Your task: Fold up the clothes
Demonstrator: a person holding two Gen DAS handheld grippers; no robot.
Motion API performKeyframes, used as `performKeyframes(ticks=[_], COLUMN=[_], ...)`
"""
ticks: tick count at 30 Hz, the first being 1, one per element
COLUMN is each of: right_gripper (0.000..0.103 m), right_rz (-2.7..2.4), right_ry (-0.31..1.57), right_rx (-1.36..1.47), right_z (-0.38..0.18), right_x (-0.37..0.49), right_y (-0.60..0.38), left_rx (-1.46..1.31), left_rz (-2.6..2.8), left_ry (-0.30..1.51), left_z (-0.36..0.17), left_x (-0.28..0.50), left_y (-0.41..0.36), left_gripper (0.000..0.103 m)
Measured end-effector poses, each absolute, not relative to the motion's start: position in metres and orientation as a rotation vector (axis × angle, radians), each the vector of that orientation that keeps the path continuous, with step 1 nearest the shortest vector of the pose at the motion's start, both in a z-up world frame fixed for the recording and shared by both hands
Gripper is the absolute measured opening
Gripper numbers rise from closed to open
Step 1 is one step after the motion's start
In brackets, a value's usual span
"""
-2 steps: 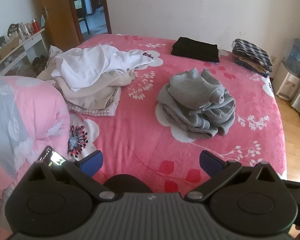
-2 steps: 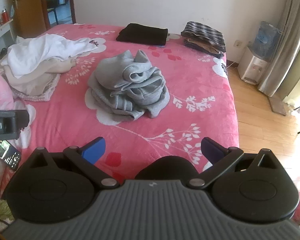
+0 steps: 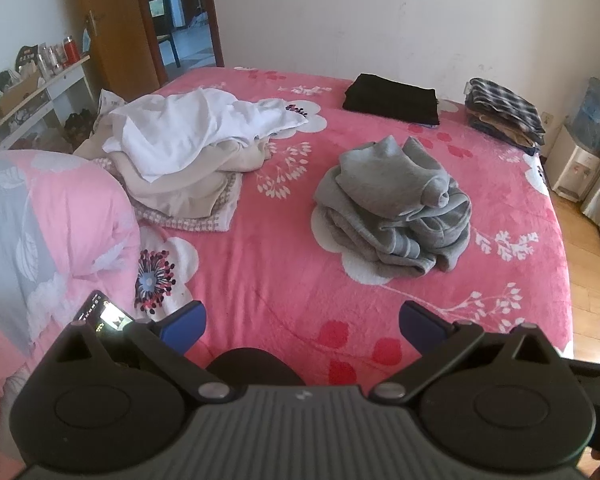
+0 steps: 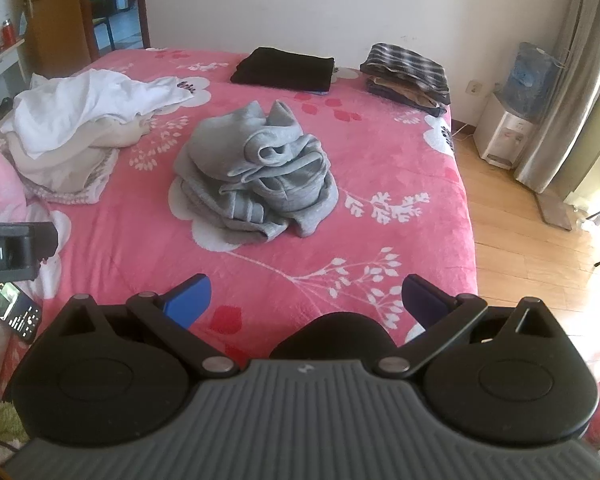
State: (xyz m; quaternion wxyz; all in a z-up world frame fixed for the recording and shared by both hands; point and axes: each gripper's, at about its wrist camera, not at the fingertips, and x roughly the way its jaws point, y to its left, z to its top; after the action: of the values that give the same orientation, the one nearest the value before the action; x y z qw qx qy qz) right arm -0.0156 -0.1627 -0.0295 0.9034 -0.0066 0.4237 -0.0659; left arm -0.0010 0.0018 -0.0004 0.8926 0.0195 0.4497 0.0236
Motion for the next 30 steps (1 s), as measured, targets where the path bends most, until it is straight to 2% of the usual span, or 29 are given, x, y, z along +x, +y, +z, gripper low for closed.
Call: performKeyframes(ticks=[30], right_gripper=[0.102], right_rz=[-0.143], right_ry=[0.902], right_rx=[0.000], right_z=[-0.032], right_x=[-0.012], right_y=[-0.154], left_rx=[0.023], left_rz=[0.064], left_ry=[0.953], left_z=[-0.011], left_x=[0.002], left_y=[0.011], left_gripper=[0.103])
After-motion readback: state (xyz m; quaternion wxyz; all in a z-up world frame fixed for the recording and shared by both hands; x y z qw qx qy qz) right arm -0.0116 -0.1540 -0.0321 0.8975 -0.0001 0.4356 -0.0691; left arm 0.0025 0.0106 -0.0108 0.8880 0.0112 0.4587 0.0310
